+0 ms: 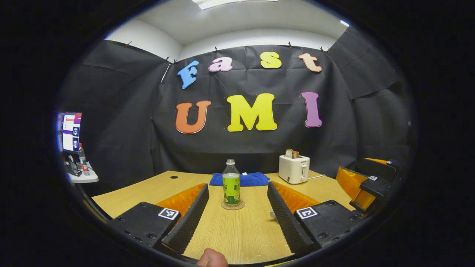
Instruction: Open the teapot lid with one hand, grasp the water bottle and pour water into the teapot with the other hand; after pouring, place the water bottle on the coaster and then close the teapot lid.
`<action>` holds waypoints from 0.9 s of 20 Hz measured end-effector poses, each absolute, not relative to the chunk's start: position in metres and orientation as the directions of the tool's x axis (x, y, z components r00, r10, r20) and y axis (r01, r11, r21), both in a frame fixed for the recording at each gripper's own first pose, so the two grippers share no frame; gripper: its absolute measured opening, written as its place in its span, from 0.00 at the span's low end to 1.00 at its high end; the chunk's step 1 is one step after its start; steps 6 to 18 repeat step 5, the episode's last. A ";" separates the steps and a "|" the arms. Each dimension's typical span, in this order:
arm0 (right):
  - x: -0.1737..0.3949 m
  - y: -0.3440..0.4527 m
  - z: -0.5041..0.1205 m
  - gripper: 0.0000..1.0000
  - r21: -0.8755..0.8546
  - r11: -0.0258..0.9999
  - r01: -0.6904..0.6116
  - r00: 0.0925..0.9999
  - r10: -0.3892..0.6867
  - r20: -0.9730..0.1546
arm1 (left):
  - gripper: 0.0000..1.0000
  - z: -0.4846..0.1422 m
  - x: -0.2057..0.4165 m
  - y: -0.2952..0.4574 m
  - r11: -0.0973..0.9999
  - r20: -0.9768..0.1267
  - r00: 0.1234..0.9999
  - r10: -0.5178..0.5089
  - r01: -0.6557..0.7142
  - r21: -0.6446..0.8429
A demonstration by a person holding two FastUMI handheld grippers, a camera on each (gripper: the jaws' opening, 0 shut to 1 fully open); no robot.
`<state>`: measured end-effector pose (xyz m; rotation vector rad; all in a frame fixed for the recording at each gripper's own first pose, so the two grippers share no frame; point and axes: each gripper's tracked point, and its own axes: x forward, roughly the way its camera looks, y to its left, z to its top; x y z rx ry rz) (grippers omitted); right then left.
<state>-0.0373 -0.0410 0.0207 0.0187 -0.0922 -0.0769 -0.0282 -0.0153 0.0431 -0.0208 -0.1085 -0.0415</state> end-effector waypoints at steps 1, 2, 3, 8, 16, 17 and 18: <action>-0.038 -0.038 0.020 0.97 0.019 0.997 0.073 0.993 -0.075 0.088 | 0.98 0.042 -0.028 -0.011 0.999 0.105 0.994 -0.032 0.034 -0.019; -0.038 -0.034 0.019 0.97 0.021 0.997 0.069 0.994 -0.070 0.084 | 0.98 0.042 -0.028 -0.009 0.999 0.100 0.995 -0.026 0.029 -0.021; -0.037 -0.032 0.018 0.97 0.023 0.998 0.066 0.995 -0.068 0.079 | 0.98 0.041 -0.028 -0.007 0.999 0.097 0.995 -0.021 0.023 -0.024; -0.036 -0.028 0.018 0.96 0.025 0.998 0.065 0.995 -0.067 0.074 | 0.99 0.041 -0.027 -0.006 0.999 0.098 0.995 -0.022 0.024 -0.027; -0.036 -0.028 0.018 0.96 0.025 0.998 0.065 0.995 -0.067 0.074 | 0.99 0.041 -0.027 -0.006 0.999 0.098 0.995 -0.022 0.024 -0.027; -0.036 -0.028 0.018 0.96 0.025 0.998 0.065 0.995 -0.067 0.074 | 0.99 0.041 -0.027 -0.006 0.999 0.098 0.995 -0.022 0.024 -0.027; -0.036 -0.028 0.018 0.96 0.025 0.998 0.065 0.995 -0.067 0.074 | 0.99 0.041 -0.027 -0.006 0.999 0.098 0.995 -0.022 0.024 -0.027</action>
